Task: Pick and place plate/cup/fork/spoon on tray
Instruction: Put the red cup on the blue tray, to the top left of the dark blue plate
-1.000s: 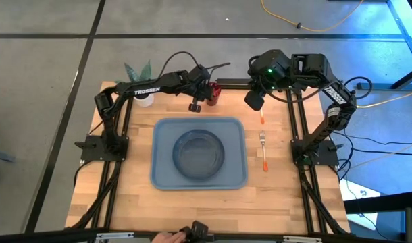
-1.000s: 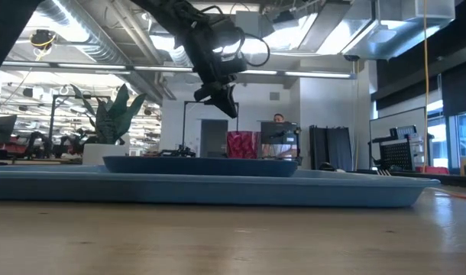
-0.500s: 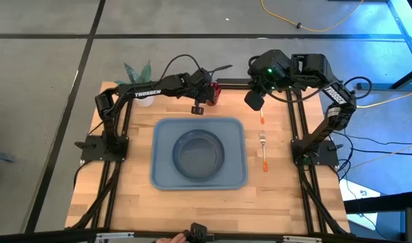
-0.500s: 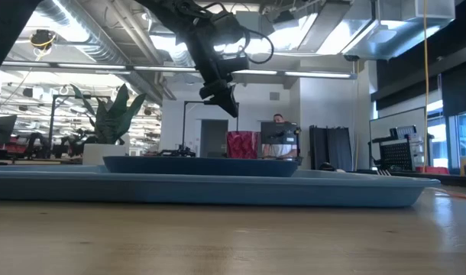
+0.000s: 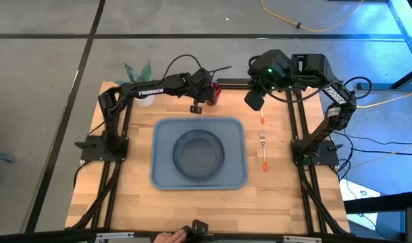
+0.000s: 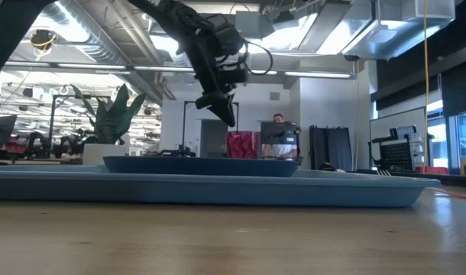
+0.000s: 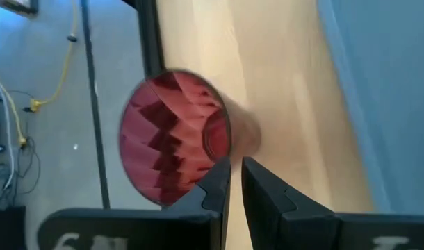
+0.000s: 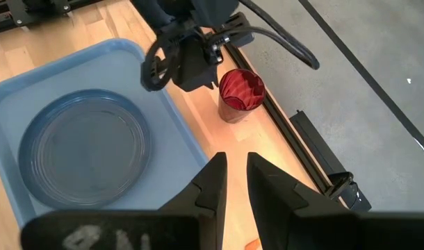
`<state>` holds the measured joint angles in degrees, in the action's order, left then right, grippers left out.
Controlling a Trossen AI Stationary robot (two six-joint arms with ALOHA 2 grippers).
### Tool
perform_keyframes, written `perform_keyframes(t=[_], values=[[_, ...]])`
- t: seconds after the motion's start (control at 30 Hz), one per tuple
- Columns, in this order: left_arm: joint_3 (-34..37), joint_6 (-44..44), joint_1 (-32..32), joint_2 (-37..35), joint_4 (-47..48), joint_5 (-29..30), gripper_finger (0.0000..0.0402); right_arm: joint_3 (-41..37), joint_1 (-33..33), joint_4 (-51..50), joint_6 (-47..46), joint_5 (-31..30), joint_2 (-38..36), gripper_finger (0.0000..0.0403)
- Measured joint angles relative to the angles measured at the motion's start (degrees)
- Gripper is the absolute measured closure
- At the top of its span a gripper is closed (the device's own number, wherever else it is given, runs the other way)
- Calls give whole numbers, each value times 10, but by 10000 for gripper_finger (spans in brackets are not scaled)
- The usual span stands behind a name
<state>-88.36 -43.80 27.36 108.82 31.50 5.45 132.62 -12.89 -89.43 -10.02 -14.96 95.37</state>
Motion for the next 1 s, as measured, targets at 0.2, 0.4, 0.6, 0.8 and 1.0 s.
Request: perform_keyframes(t=[0.2, 0.4, 0.6, 0.8, 1.0], values=[[0, -36, 3, 8, -11, 27, 372, 0, 0, 0, 0, 0, 0, 341], [0, -39, 5, 8, -12, 26, 372, 0, 0, 0, 0, 0, 0, 341], [0, -48, 5, 8, -12, 12, 372, 0, 0, 0, 1, 0, 0, 341], [0, -48, 7, 8, -12, -9, 372, 0, 0, 0, 1, 0, 0, 341], [0, -48, 8, 8, -12, -9, 372, 0, 0, 0, 2, 0, 0, 341]])
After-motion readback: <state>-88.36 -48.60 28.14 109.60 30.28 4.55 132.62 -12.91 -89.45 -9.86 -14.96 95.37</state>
